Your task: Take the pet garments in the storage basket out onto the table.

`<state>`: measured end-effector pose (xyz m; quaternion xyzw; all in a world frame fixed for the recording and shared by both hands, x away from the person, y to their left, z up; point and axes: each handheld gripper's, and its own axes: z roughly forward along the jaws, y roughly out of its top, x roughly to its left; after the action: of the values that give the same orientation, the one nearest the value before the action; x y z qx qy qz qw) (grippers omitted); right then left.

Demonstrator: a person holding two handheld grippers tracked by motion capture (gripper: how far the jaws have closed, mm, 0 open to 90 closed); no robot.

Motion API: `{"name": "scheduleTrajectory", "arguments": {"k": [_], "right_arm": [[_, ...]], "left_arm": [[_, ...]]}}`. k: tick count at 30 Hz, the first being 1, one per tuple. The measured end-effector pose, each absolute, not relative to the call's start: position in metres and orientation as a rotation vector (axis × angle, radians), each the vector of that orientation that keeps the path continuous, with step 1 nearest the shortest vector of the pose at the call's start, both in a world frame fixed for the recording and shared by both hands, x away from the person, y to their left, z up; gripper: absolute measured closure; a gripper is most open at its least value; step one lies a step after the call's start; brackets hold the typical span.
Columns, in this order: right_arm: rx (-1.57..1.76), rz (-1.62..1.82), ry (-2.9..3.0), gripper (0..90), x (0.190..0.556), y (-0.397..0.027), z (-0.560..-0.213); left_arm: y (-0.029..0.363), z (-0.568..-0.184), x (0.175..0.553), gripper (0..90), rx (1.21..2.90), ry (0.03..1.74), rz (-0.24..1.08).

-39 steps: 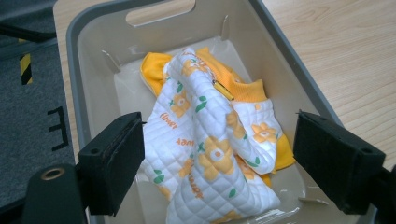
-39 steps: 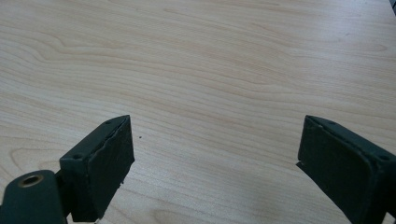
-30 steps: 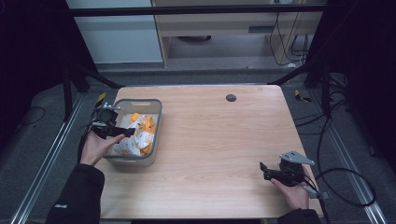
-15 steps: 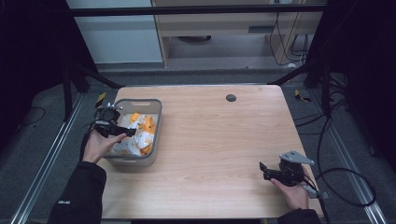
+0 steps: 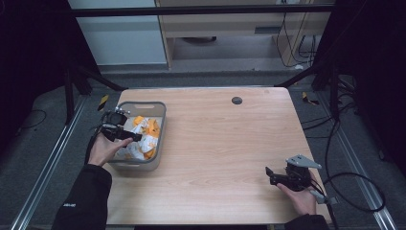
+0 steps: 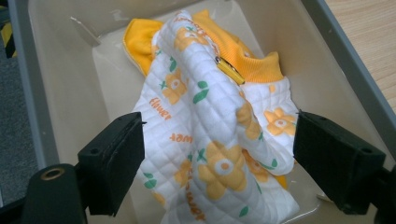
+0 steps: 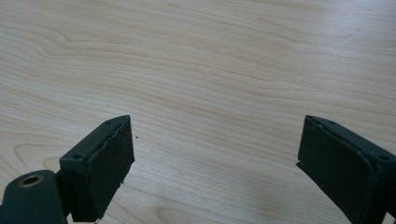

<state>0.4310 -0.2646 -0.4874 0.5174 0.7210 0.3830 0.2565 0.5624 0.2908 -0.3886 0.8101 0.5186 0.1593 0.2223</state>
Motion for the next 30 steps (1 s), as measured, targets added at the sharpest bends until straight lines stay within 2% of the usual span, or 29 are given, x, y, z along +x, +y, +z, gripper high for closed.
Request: {"name": "scheduleTrajectory", "arguments": {"k": [20, 30], "right_arm": [[1.398, 1.038, 1.977, 10.6, 0.432, -0.263, -0.489], [1.403, 1.039, 1.991, 10.6, 0.432, -0.262, -0.489]], "left_arm": [[0.285, -0.407, 0.569, 20.8, 2.282, 1.455, 0.405], [0.285, -0.422, 0.571, 31.1, 2.284, 1.484, 0.362]]}}
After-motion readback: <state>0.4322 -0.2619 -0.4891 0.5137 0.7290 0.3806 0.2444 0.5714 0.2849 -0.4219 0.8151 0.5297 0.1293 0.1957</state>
